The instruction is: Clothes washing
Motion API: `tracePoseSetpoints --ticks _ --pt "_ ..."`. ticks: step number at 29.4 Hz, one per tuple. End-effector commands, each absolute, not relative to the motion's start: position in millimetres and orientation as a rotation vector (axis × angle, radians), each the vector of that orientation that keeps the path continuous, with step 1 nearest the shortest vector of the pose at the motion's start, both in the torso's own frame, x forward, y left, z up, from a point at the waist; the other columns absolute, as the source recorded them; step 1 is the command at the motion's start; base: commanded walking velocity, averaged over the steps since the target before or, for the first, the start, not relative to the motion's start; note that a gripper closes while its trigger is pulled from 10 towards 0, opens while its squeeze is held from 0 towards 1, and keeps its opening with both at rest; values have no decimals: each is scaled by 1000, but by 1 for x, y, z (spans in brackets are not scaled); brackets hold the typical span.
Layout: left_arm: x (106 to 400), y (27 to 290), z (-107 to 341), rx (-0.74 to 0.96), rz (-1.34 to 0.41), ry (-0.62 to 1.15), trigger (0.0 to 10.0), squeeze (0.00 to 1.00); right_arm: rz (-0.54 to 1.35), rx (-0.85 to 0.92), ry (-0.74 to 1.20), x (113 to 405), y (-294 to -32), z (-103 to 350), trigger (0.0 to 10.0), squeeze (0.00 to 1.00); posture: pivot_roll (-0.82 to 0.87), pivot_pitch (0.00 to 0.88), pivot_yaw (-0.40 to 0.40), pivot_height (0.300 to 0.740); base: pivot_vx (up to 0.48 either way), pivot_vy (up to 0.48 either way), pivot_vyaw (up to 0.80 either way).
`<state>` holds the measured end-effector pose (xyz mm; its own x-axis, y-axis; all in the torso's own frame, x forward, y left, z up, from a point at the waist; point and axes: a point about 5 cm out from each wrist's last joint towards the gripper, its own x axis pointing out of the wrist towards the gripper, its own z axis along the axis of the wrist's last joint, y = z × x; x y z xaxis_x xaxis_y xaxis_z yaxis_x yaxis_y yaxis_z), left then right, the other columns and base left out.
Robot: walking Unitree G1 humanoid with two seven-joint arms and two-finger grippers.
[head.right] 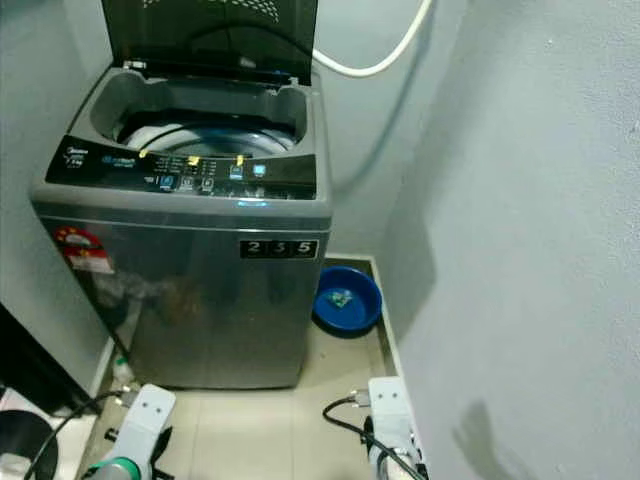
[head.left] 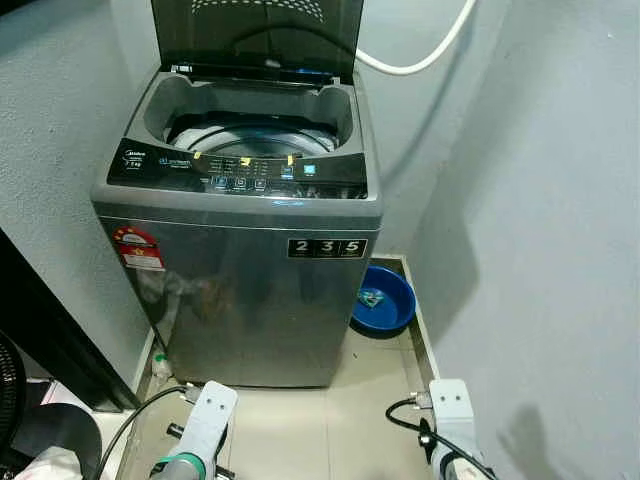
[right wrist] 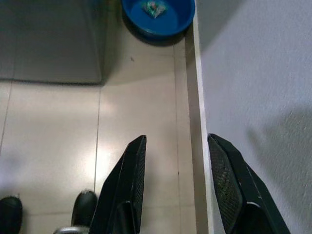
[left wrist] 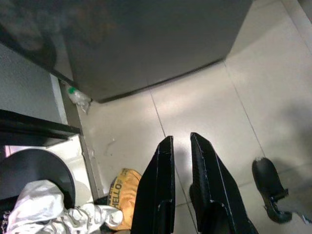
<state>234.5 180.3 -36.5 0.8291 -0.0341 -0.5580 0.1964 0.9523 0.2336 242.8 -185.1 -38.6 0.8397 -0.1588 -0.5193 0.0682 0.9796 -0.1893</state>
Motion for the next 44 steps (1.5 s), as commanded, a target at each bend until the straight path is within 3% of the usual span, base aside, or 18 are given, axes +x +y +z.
tracePoseSetpoints --ticks 1,9,26,44 --pt "230 181 -40 292 -123 596 10000 0 -119 -164 580 238 -185 -42 10000 0 68 0 2 740 0 0 0" --pt "235 179 -38 294 -130 572 10000 0 -95 -158 568 241 -180 -41 10000 0 78 0 3 740 0 0 59" --pt "228 174 -46 312 -157 589 10000 0 15 -265 663 222 -175 -57 10000 0 96 0 -12 740 0 0 800" --pt "230 169 -46 328 -186 586 10000 0 15 -264 648 222 -175 -57 10000 0 73 0 2 740 0 0 800"
